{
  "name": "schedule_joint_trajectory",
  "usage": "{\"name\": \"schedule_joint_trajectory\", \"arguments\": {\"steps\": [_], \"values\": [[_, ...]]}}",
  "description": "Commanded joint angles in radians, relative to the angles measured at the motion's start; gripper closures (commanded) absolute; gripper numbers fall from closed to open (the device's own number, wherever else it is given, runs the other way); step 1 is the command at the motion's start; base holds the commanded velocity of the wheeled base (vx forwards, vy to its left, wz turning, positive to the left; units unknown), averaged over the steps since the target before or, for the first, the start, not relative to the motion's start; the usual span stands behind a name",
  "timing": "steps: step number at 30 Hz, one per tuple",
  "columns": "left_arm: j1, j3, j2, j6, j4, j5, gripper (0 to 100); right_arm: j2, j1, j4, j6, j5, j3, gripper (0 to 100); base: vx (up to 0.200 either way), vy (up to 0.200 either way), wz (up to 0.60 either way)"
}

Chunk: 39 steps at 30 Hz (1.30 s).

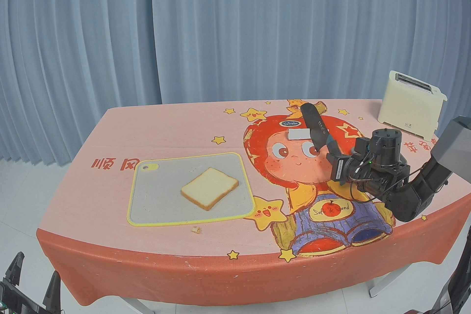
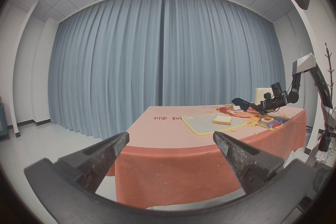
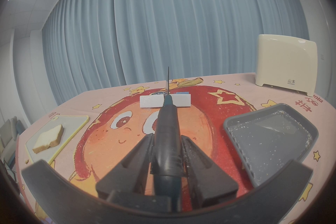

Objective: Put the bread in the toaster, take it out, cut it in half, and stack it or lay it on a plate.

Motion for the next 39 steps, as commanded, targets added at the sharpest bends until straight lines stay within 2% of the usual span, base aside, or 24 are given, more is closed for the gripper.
{"name": "schedule_joint_trajectory", "arguments": {"steps": [1, 14, 19, 31, 39], "values": [[0.000, 0.018, -0.015, 0.000, -0.001, 0.000, 0, -0.013, 0.002, -0.001, -0.001, -0.001, 0.000, 100, 0.000, 0.000, 0.00], [0.000, 0.018, -0.015, 0.000, 0.000, 0.000, 0, -0.110, 0.020, -0.019, -0.004, -0.003, 0.021, 100, 0.000, 0.000, 0.00], [0.000, 0.018, -0.015, 0.000, 0.000, 0.000, 0, -0.144, 0.034, -0.029, -0.035, -0.013, 0.046, 100, 0.000, 0.000, 0.00], [0.000, 0.018, -0.015, 0.000, -0.001, 0.000, 0, -0.223, 0.048, -0.027, -0.059, -0.013, 0.080, 100, 0.000, 0.000, 0.00], [0.000, 0.018, -0.015, 0.000, -0.001, 0.000, 0, -0.283, 0.109, -0.026, -0.067, -0.015, 0.123, 100, 0.000, 0.000, 0.00]]}}
